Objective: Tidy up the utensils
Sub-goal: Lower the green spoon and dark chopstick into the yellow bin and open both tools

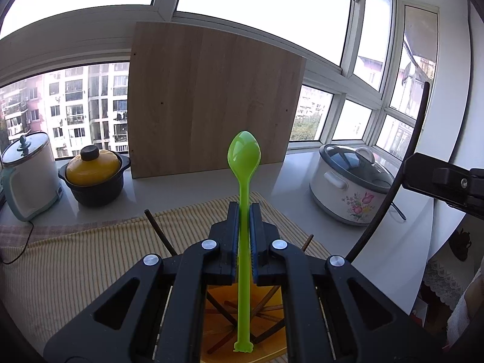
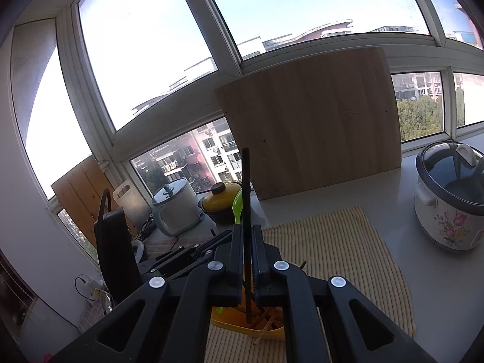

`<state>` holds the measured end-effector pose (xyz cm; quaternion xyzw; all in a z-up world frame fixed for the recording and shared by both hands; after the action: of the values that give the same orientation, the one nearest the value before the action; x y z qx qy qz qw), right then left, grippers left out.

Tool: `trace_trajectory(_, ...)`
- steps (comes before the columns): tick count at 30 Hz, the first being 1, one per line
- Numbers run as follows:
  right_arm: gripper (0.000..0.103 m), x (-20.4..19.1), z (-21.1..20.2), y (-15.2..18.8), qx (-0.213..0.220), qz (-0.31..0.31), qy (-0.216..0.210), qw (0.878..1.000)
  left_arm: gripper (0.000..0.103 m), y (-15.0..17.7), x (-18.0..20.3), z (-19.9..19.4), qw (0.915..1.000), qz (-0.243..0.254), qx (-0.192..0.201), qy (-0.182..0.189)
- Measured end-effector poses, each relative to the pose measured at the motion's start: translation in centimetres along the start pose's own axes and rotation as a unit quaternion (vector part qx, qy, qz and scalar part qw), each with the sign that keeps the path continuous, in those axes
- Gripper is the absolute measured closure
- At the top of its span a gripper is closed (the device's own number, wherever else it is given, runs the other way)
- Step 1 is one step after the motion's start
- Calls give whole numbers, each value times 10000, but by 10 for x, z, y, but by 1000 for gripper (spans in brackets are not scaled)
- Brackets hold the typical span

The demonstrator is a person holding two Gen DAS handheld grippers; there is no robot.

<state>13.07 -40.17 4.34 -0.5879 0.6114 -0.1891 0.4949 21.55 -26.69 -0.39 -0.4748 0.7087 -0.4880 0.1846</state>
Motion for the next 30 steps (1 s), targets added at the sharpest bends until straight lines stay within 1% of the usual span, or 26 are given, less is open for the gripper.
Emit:
trace_trajectory(9,100,7,21,27,-409,59,35,9991,99,2,1,-4,10000,65,-32,45)
trace_trajectory(12,97,9,26,34,-528,93,27,9986,99,3,1,-5,10000,66,-53,51)
trace_trajectory(20,95,12,29,41,-606,131,47,9981,99,4,-7,-4,10000,-35,-66,29)
trace_trajectory(22,89,12,28,42,-612,148,42,9980,99,5,-8,-5,10000,-32,-77,29)
trace_trajectory(27,89,10,27,47,-633,122,46,9979,99,8,-12,-10,9999,-88,-110,96)
trace_trajectory(29,87,8,27,48,-641,100,60,9979,99,8,-15,-14,9997,-144,-128,126)
trace_trajectory(30,84,7,27,49,-645,92,63,9979,99,8,-17,-16,9997,-165,-126,137)
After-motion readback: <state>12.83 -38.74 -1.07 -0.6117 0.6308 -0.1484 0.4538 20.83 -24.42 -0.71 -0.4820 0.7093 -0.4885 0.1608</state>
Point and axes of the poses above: each gripper's, at about its wrist camera, not at the fingertips, and z roughly the way its jaws point, x to its right, y to its underside, the point moved 4 cm from there along z, roughly the way its jaws point, and after that the axes turned 1 degree about x, right-handed, at the moved point
